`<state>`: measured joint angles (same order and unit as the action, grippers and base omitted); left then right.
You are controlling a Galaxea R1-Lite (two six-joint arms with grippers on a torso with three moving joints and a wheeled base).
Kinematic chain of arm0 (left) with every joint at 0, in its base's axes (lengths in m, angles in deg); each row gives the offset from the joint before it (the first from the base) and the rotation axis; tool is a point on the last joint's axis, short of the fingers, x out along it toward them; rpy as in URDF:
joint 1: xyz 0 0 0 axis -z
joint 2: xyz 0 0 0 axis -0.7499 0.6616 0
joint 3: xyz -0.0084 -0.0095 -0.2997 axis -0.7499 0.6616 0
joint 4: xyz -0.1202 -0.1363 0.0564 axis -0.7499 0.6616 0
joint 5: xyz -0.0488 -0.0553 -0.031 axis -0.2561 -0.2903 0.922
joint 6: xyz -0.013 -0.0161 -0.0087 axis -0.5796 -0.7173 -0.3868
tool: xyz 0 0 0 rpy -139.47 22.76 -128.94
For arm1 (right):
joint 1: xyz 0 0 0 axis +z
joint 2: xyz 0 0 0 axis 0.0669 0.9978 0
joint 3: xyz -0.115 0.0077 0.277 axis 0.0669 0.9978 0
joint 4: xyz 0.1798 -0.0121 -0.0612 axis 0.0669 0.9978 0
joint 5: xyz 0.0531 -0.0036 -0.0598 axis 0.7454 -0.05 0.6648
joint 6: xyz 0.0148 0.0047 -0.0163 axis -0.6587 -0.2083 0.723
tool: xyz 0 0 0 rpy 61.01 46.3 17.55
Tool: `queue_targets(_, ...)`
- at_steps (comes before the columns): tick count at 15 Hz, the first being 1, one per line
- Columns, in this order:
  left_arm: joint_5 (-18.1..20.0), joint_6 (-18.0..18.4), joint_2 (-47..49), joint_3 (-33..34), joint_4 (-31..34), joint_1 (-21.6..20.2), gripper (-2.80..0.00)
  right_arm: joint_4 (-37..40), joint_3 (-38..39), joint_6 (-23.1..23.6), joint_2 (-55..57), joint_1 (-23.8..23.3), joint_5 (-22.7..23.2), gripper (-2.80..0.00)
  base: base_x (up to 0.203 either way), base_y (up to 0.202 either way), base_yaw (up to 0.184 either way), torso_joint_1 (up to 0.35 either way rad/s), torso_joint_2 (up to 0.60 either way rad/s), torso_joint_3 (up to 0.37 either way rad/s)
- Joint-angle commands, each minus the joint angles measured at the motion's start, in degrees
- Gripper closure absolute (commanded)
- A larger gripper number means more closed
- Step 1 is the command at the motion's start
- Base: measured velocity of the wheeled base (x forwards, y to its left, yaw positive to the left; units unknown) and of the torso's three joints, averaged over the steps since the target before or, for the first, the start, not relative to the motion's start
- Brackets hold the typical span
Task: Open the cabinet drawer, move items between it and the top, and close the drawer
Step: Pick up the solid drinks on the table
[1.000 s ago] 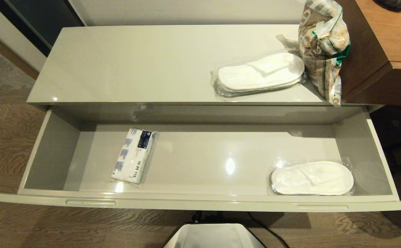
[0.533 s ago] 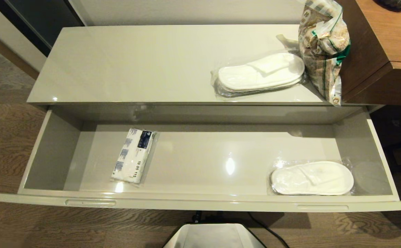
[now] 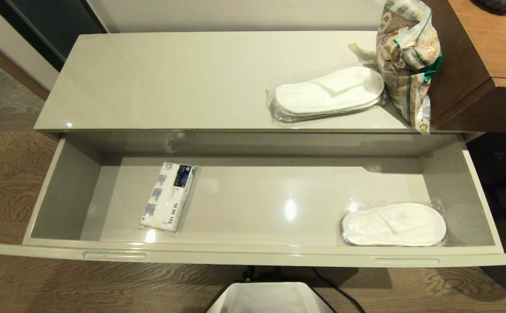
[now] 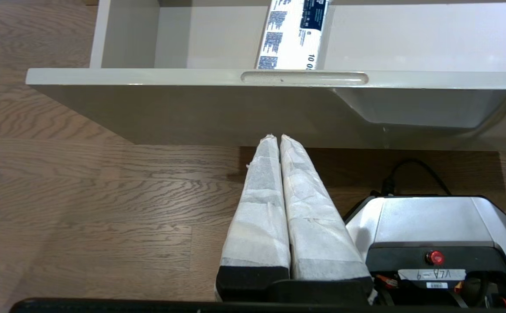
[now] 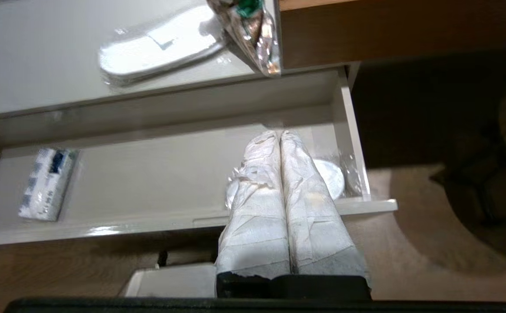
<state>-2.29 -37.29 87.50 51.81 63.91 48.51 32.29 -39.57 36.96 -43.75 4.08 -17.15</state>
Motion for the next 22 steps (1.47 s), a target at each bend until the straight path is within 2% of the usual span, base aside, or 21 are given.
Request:
queue_targets(1,0.0,0.01,0.07,0.0,0.0,-0.01,0.0,4.67,-7.89,2.15,20.07,0.04,0.21,0.0,0.0,0.0,0.0,0.0,0.0,0.0)
queue_targets(3,0.0,0.01,0.07,0.0,0.0,-0.01,0.0,5.43,-9.95,5.37,30.15,0.28,1.79,0.0,0.0,0.0,0.0,0.0,0.0,0.0)
queue_targets(5,0.0,0.01,0.07,0.0,0.0,-0.02,0.0,2.31,-10.83,7.37,39.44,1.98,2.65,0.0,0.0,0.0,0.0,0.0,0.0,0.0)
queue_targets(8,0.0,0.01,0.07,0.0,0.0,-0.01,0.0,-8.18,-11.87,10.08,53.32,6.13,1.16,0.0,0.0,0.0,0.0,0.0,0.0,0.0)
queue_targets(10,0.0,0.01,0.07,0.0,0.0,-0.01,0.0,-18.68,-13.22,12.27,62.25,7.76,-1.35,0.0,0.0,0.0,0.0,0.0,0.0,0.0)
queue_targets(12,0.0,0.01,0.07,0.0,0.0,-0.01,0.0,-29.3,-14.71,13.47,66.74,11.77,-7.86,0.0,0.0,0.0,0.0,0.0,0.0,0.0)
queue_targets(14,0.0,0.01,0.07,0.0,0.0,-0.01,0.0,-34.71,-14.04,13.86,67.89,15.97,-18.57,0.0,0.0,0.0,0.0,0.0,0.0,0.0)
queue_targets(15,0.0,0.01,0.07,0.0,0.0,-0.01,0.0,-39.55,-13.62,14.26,68.15,17.19,-22.54,-2.8,0.0,0.0,0.0,0.0,0.0,0.0)
queue_targets(18,0.0,0.01,0.07,0.0,0.0,-0.01,0.0,-52.82,-10.31,17.07,67.45,19.5,-29.33,-2.8,0.0,0.0,0.0,0.0,0.0,0.0)
queue_targets(19,0.0,0.01,0.03,0.0,0.0,-0.07,0.0,-54.71,-9.8,17.92,67.07,19.68,-31.46,-2.8,0.0,0.0,0.0,0.0,0.0,0.0)
queue_targets(22,0.0,0.01,0.07,0.0,0.0,-0.01,0.0,-55.34,-9.92,19.43,67.17,19.62,-31.78,-2.8,0.0,0.0,0.0,0.0,0.0,0.0)
